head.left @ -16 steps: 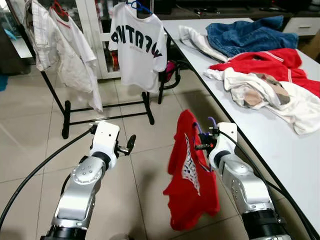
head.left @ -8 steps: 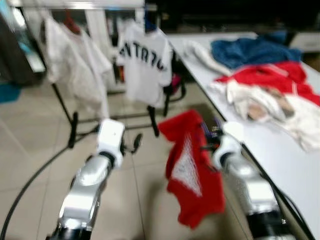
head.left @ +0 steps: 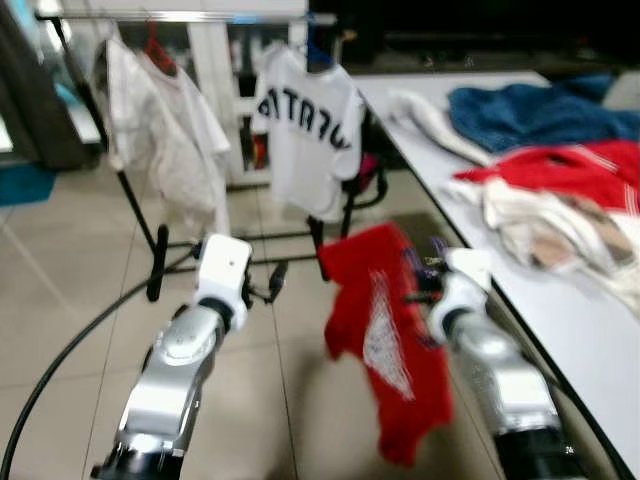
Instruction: Hang hanger
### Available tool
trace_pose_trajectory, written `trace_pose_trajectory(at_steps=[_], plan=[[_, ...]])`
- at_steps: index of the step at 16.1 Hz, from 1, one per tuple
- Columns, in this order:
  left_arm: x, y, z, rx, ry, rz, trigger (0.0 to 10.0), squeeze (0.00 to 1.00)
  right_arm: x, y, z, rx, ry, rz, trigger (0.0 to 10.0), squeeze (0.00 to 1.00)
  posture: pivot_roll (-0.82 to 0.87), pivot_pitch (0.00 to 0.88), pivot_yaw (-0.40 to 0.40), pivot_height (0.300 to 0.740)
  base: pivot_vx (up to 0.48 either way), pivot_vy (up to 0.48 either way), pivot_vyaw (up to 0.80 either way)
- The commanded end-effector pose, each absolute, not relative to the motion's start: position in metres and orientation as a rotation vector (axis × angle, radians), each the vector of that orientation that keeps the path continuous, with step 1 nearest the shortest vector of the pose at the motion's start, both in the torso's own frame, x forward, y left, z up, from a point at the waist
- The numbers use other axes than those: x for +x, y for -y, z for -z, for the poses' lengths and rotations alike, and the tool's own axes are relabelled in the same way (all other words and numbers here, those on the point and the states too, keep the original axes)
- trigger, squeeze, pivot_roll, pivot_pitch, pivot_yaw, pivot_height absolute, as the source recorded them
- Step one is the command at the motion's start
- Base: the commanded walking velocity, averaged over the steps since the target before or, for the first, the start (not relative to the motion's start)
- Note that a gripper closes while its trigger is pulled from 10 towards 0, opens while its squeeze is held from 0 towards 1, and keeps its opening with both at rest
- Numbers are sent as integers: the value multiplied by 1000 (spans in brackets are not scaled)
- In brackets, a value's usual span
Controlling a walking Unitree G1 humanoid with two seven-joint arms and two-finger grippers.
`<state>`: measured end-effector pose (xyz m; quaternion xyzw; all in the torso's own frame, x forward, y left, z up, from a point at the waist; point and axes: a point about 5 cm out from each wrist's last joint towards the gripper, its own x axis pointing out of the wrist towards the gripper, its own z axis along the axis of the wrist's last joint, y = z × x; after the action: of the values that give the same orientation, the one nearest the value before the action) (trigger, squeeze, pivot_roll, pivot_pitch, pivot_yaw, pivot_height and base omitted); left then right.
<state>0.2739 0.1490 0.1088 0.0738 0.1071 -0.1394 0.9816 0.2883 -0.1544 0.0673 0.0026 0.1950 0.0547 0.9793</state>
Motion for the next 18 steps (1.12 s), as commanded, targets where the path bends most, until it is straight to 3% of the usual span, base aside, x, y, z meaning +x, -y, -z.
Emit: trace_pose_trajectory(at_steps=[1,8,12,18], plan=[[275,-159,-110,149,-225,240,10000,0,294,145,-81,16,-330,-142,10000,0,36,0,-64,740,409,0,0],[278,-163,-112,162,-213,223,10000,0,302,141,-84,-2,-322,-175,10000,0,52,0,-90,740,409,0,0],[278,-161,-113,162,-211,234,10000,0,301,139,-84,-10,-323,-187,10000,0,48,0,-77,740,411,0,609],[277,-160,-112,169,-219,249,10000,0,299,141,-83,-13,-321,-169,10000,0,43,0,-69,740,411,0,0]])
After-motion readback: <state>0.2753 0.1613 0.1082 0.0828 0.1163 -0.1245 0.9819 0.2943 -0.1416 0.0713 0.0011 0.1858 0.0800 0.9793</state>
